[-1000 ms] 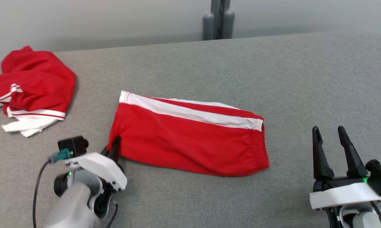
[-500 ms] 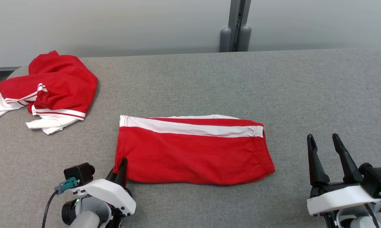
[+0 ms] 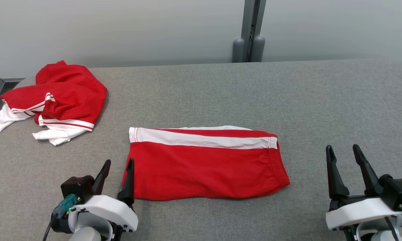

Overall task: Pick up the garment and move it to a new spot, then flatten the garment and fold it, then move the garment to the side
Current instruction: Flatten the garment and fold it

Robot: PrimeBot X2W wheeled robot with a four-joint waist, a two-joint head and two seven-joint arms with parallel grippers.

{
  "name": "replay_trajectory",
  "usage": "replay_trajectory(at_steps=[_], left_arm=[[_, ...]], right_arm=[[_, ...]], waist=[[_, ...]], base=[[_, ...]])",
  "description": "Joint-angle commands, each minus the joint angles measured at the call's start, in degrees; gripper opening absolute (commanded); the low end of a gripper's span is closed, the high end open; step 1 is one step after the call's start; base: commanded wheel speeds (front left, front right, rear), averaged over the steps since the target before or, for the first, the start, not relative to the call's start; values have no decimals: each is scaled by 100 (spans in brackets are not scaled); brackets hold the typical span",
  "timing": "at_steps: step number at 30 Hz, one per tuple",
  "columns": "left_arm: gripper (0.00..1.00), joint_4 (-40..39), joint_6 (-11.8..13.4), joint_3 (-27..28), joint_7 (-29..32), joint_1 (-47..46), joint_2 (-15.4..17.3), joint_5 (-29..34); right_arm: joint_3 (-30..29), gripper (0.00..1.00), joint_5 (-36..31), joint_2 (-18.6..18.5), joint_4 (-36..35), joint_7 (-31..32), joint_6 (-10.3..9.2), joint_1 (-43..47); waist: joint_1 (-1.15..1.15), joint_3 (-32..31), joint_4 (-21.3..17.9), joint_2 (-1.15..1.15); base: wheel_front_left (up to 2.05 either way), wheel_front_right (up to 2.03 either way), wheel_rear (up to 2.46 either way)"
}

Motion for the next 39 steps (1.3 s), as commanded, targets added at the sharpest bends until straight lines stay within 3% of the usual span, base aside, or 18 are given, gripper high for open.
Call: replay_trajectory(at_steps=[1, 11, 18, 28, 39], left_arm=[[100, -56, 36, 1, -48, 76, 54, 66], [100, -740, 378, 135, -195, 562, 27, 653], [100, -931, 341, 251, -197, 726, -150, 865], [100, -947, 210, 439, -190, 702, -333, 1080], [100, -794, 73, 629, -191, 642, -526, 1199]], right_arm=[[-25, 100, -51, -26, 18, -34, 1, 49], [-153, 100, -367, -26, 283, -111, 1, 111], [-64, 100, -577, -27, 908, -3, 1, -61], [120, 100, -214, -28, 2273, 289, 1, -742], [-161, 100, -219, -208, 3146, 1459, 1, -1501]], waist=[[0, -19, 16, 0], [0, -212, 227, 0], [0, -216, 514, 0], [0, -93, 965, 0], [0, 34, 1228, 0]], base=[[0, 0, 0], [0, 0, 0], [0, 0, 0], [0, 0, 0], [0, 0, 0]])
